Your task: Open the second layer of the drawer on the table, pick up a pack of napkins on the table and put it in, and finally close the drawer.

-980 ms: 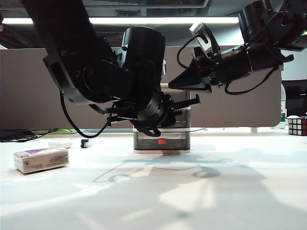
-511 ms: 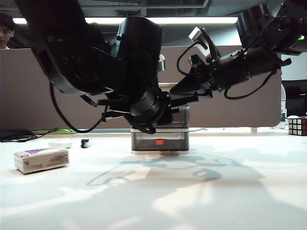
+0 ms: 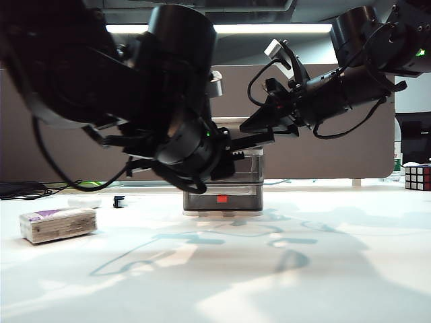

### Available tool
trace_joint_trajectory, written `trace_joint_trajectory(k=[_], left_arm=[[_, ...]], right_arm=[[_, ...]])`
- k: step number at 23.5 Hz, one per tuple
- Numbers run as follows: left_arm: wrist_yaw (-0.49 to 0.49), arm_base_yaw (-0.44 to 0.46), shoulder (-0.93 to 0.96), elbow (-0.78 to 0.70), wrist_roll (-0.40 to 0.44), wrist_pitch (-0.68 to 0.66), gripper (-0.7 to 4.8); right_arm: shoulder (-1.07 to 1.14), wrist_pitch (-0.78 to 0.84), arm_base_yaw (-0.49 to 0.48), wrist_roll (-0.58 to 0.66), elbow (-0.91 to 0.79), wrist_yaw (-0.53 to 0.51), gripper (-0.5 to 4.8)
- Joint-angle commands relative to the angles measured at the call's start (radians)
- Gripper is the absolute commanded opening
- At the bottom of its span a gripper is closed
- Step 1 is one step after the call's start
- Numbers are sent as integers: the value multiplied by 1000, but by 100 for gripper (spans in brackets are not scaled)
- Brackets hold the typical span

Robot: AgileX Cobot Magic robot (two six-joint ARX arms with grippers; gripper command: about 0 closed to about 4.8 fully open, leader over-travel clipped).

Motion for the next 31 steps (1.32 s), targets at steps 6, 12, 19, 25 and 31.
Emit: trace_joint_trajectory(k=[6,12,19,25,31], left_arm=[[-16,-42,-109,-95,-95,-73,-6],[-16,-79,-155,-130,-119,-110,-6],[-26,-111,-176,-176,-155,-115,-6],[49,-146,-251,-190,-156,-274,193],[-104,-193,-643,-267,-93,-771,193]], right_arm=[[-7,21,2,-2,8,8,-5],[-7,20,2,1,8,8,-5],[-7,12,2,1,8,1,-5],[-7,-2,2,1,8,-10,-5],[-7,-14,2,16,8,-55,-5]])
